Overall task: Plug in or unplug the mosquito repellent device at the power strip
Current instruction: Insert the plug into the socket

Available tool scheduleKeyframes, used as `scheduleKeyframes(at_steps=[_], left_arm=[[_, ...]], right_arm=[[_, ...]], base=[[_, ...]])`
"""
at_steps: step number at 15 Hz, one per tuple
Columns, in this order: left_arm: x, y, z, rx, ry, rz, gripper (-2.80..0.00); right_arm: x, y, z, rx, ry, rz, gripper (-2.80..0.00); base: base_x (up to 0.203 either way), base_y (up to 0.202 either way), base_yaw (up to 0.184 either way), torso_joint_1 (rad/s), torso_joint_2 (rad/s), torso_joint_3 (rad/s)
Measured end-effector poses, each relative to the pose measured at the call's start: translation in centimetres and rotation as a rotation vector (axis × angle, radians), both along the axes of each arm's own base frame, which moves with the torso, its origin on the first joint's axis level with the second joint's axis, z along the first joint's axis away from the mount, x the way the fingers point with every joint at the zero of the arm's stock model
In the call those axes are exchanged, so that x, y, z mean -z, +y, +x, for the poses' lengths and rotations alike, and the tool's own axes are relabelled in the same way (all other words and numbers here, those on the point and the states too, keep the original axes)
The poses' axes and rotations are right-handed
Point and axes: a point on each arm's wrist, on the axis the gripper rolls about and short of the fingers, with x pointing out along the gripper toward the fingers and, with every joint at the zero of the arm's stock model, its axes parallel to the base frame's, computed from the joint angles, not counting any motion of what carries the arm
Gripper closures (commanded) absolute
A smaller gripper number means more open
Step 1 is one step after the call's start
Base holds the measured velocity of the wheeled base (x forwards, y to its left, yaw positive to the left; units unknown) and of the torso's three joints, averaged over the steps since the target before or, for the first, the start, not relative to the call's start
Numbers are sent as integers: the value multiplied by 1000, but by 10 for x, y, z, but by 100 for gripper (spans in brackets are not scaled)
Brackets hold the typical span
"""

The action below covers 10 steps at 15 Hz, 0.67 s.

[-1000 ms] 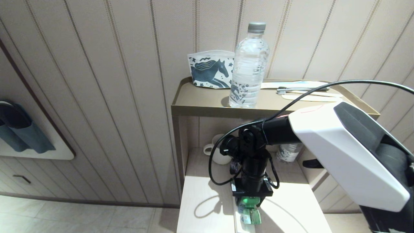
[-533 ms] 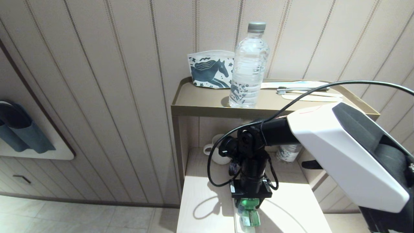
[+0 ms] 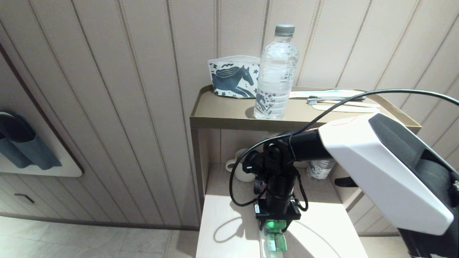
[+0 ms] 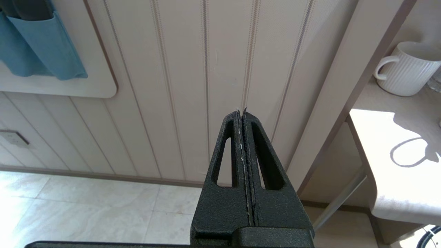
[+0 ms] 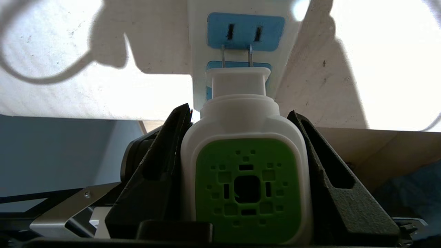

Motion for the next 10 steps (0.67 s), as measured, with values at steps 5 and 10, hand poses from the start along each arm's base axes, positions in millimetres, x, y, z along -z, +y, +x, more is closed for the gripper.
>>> scheduleKeyframes(at_steps=[5,10], left_arm=[[0,0,0,1,0,1,0],[0,0,0,1,0,0,0]], right_arm=[[3,-8,5,21,7,-8,0],[3,-8,5,20,5,-9,0]], base=[[0,0,0,0,0,0],[0,0,0,0,0,0]])
